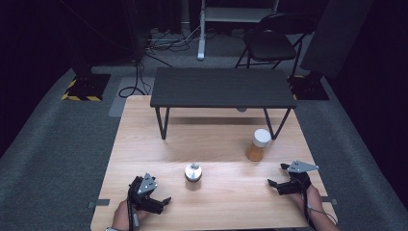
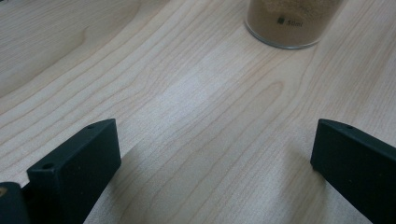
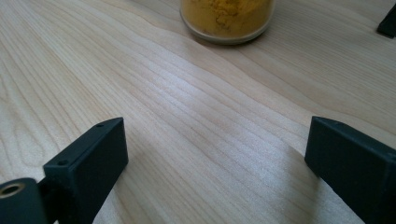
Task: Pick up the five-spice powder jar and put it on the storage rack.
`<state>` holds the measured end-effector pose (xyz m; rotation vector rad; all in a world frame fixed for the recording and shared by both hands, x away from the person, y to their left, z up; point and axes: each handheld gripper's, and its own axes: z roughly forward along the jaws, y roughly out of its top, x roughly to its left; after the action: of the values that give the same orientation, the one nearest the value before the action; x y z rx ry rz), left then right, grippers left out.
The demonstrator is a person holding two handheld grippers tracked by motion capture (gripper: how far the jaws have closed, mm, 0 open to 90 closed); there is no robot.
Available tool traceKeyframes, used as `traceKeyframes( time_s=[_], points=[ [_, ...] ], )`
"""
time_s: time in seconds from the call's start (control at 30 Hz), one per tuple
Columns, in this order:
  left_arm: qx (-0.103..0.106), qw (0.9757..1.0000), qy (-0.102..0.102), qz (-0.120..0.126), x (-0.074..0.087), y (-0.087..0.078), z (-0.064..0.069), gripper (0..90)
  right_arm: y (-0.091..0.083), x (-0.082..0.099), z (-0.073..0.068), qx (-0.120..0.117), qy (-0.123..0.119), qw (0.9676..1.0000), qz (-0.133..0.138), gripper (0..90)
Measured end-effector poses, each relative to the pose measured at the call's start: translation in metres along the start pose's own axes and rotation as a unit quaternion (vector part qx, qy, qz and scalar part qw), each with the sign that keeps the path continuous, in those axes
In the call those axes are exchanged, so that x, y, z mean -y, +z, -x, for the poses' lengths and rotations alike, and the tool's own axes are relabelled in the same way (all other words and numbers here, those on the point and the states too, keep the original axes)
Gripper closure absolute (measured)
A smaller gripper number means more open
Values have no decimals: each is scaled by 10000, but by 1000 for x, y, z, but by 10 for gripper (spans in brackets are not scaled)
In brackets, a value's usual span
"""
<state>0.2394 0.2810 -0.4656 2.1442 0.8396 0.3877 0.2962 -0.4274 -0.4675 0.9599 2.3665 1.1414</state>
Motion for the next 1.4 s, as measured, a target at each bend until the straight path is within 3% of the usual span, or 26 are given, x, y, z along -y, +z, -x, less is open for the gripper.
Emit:
traceKeyframes(
  time_s=[1.4],
  points=[
    [7, 10000, 3, -31, 0, -1, 1, 2, 1, 0, 1, 6, 5, 10000, 1, 50]
  ],
)
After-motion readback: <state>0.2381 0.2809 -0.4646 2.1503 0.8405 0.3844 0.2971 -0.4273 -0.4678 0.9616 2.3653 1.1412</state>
